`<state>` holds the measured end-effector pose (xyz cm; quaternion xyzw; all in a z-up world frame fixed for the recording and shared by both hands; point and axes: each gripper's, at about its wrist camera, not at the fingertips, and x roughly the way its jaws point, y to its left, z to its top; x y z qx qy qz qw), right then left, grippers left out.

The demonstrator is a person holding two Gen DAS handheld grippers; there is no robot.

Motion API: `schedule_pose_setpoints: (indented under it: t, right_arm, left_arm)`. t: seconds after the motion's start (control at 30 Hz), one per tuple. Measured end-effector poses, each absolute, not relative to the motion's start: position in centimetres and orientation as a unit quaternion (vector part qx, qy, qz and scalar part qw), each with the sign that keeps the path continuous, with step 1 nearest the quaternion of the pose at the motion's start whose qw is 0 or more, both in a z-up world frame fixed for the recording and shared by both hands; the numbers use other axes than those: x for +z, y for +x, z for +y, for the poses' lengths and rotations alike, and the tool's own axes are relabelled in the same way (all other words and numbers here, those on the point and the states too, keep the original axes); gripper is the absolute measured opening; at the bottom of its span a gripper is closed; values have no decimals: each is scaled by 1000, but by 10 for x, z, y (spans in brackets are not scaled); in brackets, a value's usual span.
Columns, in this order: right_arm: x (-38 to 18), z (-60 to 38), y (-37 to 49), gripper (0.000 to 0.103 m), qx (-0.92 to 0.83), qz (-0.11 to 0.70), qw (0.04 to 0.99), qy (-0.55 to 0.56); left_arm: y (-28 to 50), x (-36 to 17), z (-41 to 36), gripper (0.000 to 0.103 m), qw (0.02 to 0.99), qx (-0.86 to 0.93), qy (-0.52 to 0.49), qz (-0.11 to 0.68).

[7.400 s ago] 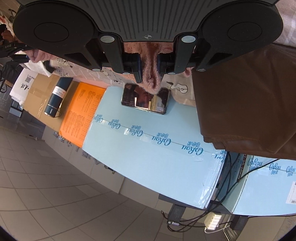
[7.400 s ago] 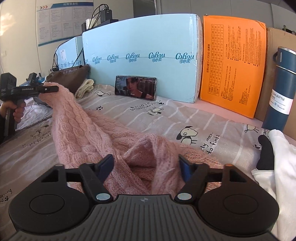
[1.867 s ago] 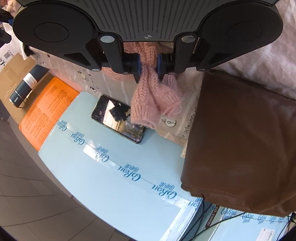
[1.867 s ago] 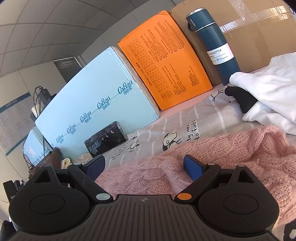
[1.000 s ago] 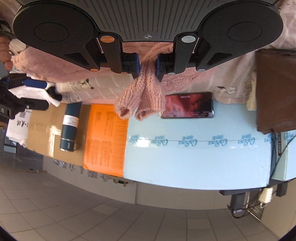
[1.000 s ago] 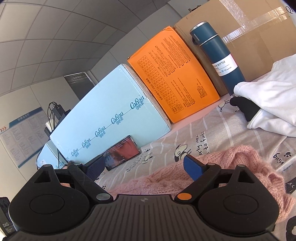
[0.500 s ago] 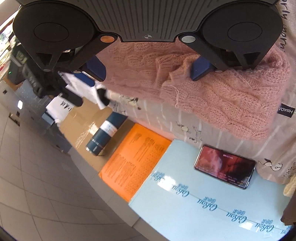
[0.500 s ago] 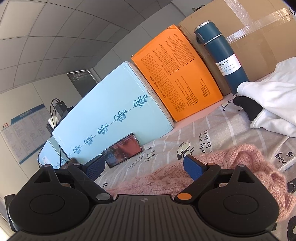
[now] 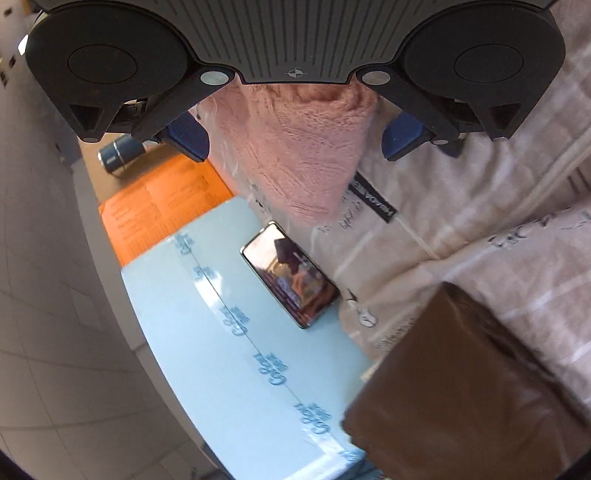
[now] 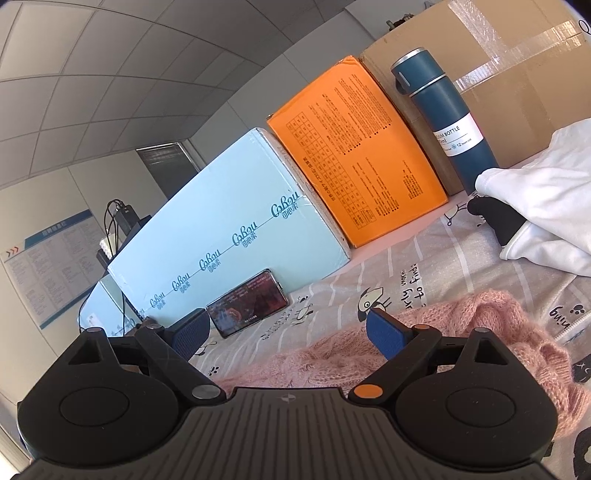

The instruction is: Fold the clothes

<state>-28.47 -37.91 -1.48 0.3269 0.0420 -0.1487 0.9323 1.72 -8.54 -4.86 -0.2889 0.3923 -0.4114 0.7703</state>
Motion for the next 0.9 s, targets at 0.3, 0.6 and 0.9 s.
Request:
schedule_pose_setpoints:
  t: [0.3,0.6,0.9]
  right_arm:
    - [-16,-379,-284,92,-151,44,933,325]
    - [-16,-381,-286,92,-150,36,933,326]
    - [-16,-380,-286,92,-153,32,931,330]
  left_arm:
    - [-13,-40,-142,40,834,-404,-146,345]
    - [-57,1,-101,28,860,-471,-35,192]
    - [-32,13,-52,28,956,-263,88,98]
